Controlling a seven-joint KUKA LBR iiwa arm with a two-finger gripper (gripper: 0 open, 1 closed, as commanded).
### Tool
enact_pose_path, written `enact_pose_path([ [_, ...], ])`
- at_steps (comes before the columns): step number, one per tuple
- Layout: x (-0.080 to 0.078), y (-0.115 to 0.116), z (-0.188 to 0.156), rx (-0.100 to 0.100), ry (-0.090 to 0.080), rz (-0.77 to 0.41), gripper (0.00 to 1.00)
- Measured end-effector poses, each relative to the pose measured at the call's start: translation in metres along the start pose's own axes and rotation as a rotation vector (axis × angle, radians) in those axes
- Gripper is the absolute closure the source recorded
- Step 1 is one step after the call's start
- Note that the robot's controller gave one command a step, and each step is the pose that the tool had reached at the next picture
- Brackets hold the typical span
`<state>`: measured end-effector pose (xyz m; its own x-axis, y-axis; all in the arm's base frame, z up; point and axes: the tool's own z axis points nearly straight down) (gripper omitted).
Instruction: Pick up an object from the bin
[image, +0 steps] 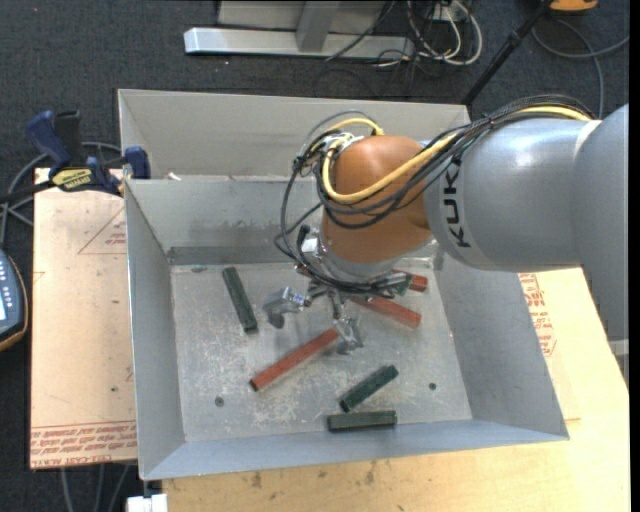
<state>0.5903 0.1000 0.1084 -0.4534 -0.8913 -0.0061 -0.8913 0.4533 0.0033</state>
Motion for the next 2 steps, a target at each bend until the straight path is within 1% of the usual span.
enact_pose_path([
  [1,0.0486,-0.0141,0.0398,0.001,0.006,0.108,0.0],
  [2,0.0465,-0.0145,0.0375,0.005,0.003,0.105,1.0],
])
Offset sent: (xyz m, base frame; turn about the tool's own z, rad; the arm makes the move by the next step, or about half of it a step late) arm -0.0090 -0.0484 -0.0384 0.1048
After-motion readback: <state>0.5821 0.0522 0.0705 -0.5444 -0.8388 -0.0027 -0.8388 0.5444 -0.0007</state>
